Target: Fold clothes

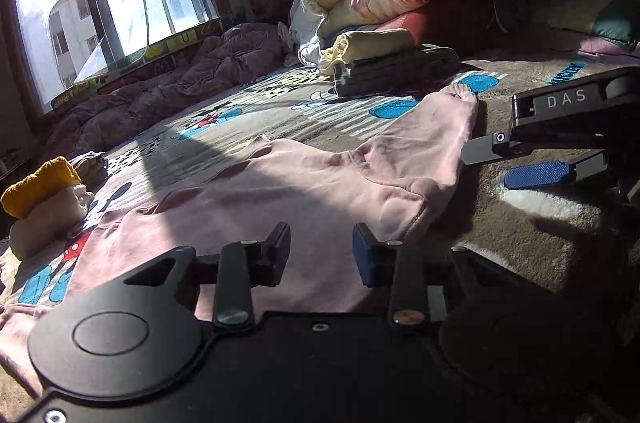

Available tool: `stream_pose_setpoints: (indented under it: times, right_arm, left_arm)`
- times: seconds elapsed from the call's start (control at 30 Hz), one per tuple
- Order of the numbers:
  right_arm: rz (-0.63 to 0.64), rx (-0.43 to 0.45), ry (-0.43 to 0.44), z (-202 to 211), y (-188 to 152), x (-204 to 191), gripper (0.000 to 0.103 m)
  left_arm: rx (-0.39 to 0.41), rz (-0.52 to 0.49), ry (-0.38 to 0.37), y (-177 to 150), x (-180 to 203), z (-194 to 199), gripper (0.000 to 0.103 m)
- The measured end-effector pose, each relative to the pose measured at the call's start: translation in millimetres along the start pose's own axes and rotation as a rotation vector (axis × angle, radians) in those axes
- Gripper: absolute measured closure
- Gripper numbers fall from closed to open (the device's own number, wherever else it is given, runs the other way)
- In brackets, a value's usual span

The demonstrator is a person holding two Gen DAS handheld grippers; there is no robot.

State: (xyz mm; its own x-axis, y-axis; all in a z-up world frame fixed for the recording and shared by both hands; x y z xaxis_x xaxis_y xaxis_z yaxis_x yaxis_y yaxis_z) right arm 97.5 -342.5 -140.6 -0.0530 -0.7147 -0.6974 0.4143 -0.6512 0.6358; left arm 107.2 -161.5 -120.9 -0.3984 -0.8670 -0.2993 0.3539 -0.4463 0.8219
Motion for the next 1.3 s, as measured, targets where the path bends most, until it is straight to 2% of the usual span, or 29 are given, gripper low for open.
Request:
stream_pose_setpoints:
  times: [0.03,0.07,0.1,0.17,0.3,0.33,0.4,0.5,0.53,0.57,0.6,0.63,0.7,0.73,0.77,0.83,0.97,1.1,1.17,1.23,1.3]
  right_arm:
    - [-0.009,0.001,0.007,0.1,0.4,0.9,0.045]
    - [-0.020,0.003,0.013,0.7,1.6,2.2,0.045]
    - [-0.031,0.005,0.019,1.6,2.9,3.9,0.045]
    - [-0.060,0.013,0.034,2.6,4.7,7.9,0.045]
    - [-0.130,0.034,0.069,2.9,10.0,15.9,0.045]
    - [-0.151,0.045,0.075,3.4,12.8,19.3,0.045]
    - [-0.187,0.058,0.084,3.9,17.2,25.4,0.045]
    - [-0.237,0.075,0.099,3.7,22.8,34.4,0.046]
    - [-0.245,0.078,0.103,3.3,23.8,35.9,0.046]
    - [-0.243,0.079,0.105,2.4,24.5,36.3,0.046]
    - [-0.237,0.078,0.106,1.1,25.3,36.4,0.045]
    - [-0.231,0.077,0.106,-0.1,26.1,36.6,0.045]
    - [-0.220,0.074,0.106,-2.0,27.6,37.4,0.046]
    - [-0.222,0.074,0.108,-2.2,28.1,38.2,0.046]
    - [-0.225,0.074,0.109,-2.0,28.4,38.7,0.046]
    - [-0.227,0.074,0.111,-2.0,29.5,40.6,0.046]
    - [-0.134,0.036,0.077,-5.5,24.7,30.9,0.043]
    - [0.008,-0.043,0.050,-10.7,9.7,8.1,0.039]
    - [0.039,-0.083,0.068,-14.0,2.4,-1.3,0.038]
    - [0.052,-0.115,0.085,-16.8,-3.4,-8.4,0.038]
    - [0.099,-0.130,0.050,-18.4,-8.2,-16.6,0.039]
  left_arm:
    - [-0.010,-0.036,0.009,-4.0,6.6,-3.9,0.080]
    - [0.015,-0.039,0.030,0.5,8.2,0.1,0.081]
    - [0.043,-0.029,0.046,7.0,8.3,6.1,0.081]
    - [0.077,0.009,0.030,19.8,8.8,8.8,0.081]
    - [0.063,0.036,-0.012,34.1,15.1,-9.6,0.082]
    - [0.019,-0.001,-0.044,25.8,25.7,-28.9,0.090]
    - [0.021,-0.052,-0.041,24.2,32.2,-31.1,0.092]
    - [0.081,0.050,-0.029,40.6,23.7,-17.6,0.092]
    - [0.100,0.053,-0.024,43.6,24.5,-16.7,0.092]
    - [0.080,0.040,-0.046,42.7,28.5,-21.3,0.092]
    - [0.021,0.016,-0.088,36.7,35.7,-31.3,0.092]
    - [0.006,-0.026,-0.099,30.5,42.4,-37.2,0.092]
    - [0.009,-0.038,-0.106,33.0,41.9,-38.8,0.092]
    - [0.016,-0.001,-0.127,37.2,37.2,-34.9,0.092]
    - [0.042,0.053,-0.153,41.2,30.3,-28.0,0.091]
    - [0.082,0.134,-0.144,44.6,13.8,-14.8,0.087]
    - [0.091,0.253,-0.090,34.8,-24.0,0.2,0.058]
    - [0.066,0.332,-0.045,23.8,-57.2,4.5,0.056]
    - [0.062,0.369,-0.029,19.7,-69.4,9.2,0.056]
    - [0.075,0.378,-0.024,18.2,-78.9,15.3,0.056]
    - [0.087,0.374,-0.021,19.0,-82.3,20.3,0.056]
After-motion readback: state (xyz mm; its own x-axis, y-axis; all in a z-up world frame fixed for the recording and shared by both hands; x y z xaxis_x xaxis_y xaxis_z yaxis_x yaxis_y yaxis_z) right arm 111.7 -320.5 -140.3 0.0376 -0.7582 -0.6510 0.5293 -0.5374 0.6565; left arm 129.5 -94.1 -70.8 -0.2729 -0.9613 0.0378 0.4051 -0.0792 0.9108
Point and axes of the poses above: each gripper's, at about its wrist camera, not at the fingertips, and z roughly against the way its jaws point, x to its right, y to its top, the point moved 5 cm from there along -z, roughly the way its jaws point, and after that the axes turned 3 degrees about x, right-handed, at the moved point
